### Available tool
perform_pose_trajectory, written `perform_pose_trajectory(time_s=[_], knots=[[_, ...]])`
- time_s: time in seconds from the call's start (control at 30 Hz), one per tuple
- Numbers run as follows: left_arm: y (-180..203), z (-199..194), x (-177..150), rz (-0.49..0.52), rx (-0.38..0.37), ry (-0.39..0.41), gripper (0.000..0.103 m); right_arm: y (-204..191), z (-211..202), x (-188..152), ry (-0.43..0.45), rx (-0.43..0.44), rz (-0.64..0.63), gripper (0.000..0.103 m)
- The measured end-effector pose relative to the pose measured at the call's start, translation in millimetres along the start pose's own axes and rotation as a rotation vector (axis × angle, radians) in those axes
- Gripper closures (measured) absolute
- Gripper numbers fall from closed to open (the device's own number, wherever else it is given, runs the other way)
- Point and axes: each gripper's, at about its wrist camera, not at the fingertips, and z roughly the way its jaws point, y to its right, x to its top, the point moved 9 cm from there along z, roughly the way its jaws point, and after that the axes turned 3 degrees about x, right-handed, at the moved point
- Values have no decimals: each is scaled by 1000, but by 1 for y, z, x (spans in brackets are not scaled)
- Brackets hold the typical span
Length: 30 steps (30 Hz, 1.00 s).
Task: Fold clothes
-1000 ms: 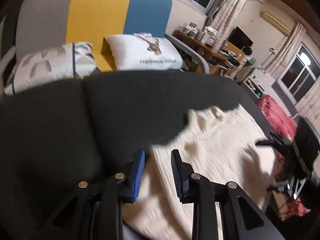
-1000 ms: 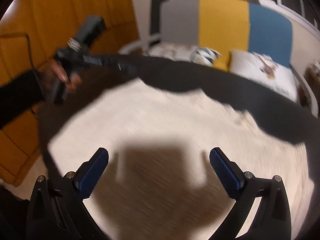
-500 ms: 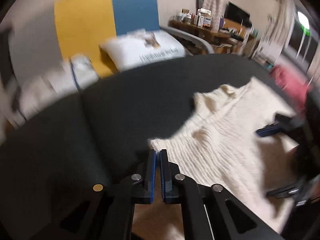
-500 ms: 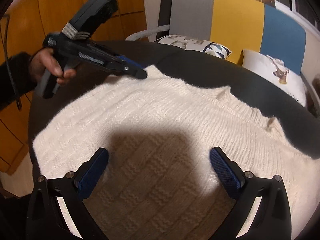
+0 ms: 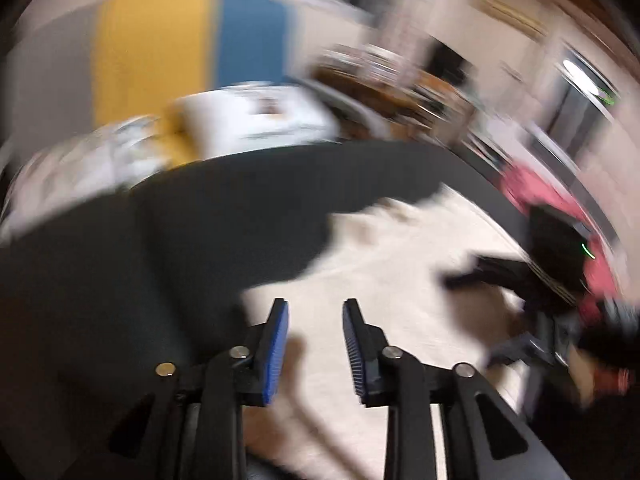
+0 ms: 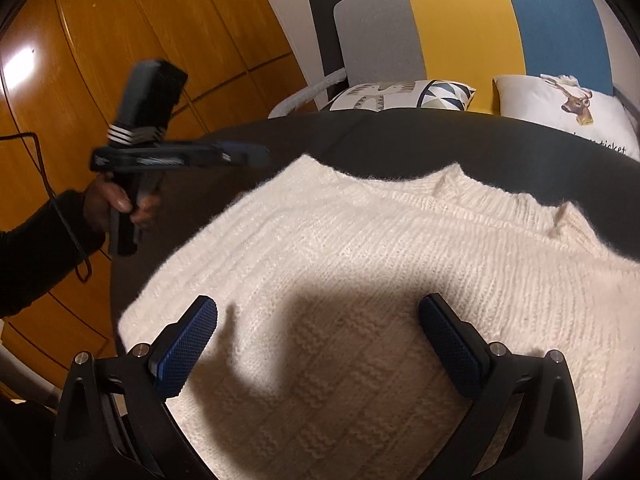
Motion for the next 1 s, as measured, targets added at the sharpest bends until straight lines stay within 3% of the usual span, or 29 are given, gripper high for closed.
perform_pose_trajectory(time_s=[0.1, 0.2, 0.33, 0.63, 0.73, 0.83, 0.87, 1.0], knots=[[35, 29, 14, 181, -79, -103, 69, 1, -2, 2, 12, 32, 20, 0], [46, 56, 21, 241, -124, -189, 68, 3, -7, 4, 34, 86, 54, 0], [49, 81, 18, 251, -204, -279, 67, 8, -12, 8, 68, 164, 105, 0], [53, 100, 4, 187, -407, -423, 65, 7, -18, 9, 90, 212, 131, 0], [53, 100, 4, 152, -408, -444, 69, 7, -21, 8, 96, 221, 138, 0], [55, 97, 6, 191, -341, -396, 93, 4, -20, 9, 80, 170, 125, 0], [56, 95, 6, 214, -292, -370, 97, 3, -20, 10, 75, 141, 115, 0], [57, 76, 15, 206, -195, -238, 98, -1, -32, 12, 75, 10, 51, 0]])
